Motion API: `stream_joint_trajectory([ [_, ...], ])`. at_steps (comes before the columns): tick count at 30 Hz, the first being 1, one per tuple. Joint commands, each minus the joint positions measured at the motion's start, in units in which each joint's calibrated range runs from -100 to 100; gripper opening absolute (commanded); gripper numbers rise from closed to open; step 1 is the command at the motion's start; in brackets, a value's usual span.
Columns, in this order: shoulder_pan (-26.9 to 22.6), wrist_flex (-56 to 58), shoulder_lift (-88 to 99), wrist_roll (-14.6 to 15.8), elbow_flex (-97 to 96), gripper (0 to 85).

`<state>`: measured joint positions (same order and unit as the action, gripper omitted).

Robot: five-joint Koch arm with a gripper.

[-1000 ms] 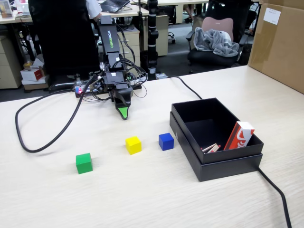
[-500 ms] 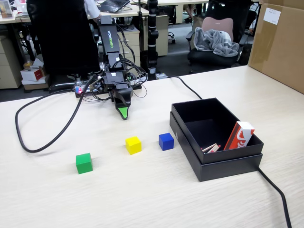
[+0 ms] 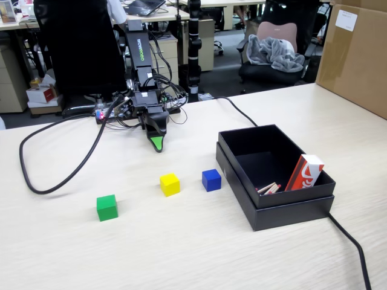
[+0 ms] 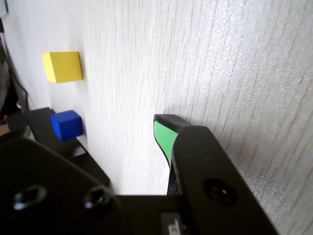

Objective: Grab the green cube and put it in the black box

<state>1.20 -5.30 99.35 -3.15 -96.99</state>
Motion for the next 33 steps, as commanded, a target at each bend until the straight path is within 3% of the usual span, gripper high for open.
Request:
stream_joint_trajectory([
  [1, 0.0, 2.06, -0.61, -0.05, -0.38, 48.7],
  [21, 0.54, 3.19, -0.84, -0.29, 0.8, 48.5],
  [27, 1.42, 24.18, -0.61, 0.83, 11.86, 48.8],
  [29, 2.39, 35.07, -0.73, 0.83, 20.56, 48.9],
  [33, 4.05, 46.3, -2.57, 0.1, 33.52, 47.5],
])
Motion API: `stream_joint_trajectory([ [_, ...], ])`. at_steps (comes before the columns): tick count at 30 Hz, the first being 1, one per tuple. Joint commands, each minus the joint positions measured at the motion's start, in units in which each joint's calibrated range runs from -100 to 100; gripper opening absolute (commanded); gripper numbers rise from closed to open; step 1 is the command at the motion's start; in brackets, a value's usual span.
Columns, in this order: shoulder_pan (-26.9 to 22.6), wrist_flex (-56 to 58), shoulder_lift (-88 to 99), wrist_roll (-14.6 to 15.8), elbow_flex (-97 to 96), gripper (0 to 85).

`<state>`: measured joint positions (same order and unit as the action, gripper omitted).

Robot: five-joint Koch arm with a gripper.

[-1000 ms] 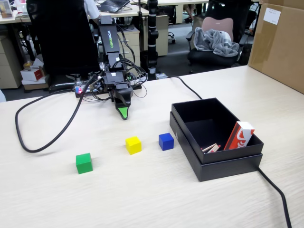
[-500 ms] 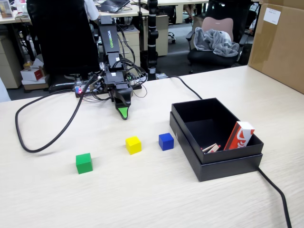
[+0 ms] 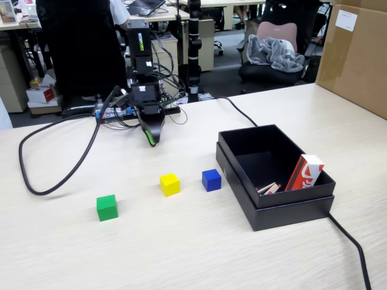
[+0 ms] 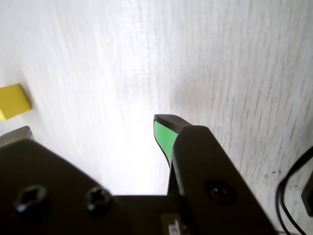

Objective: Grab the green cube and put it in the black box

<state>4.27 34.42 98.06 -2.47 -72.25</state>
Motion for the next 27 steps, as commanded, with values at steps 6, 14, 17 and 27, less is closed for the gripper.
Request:
stream_joint_trajectory([
  [6, 5.91, 14.44, -14.58, -5.67, 26.19, 47.5],
  [14, 11.82, 14.44, -47.51, -9.96, 55.93, 47.5],
  [17, 12.11, 14.44, -59.33, -10.99, 65.27, 47.5],
  [27, 11.82, 14.35, -87.67, -12.75, 84.22, 47.9],
])
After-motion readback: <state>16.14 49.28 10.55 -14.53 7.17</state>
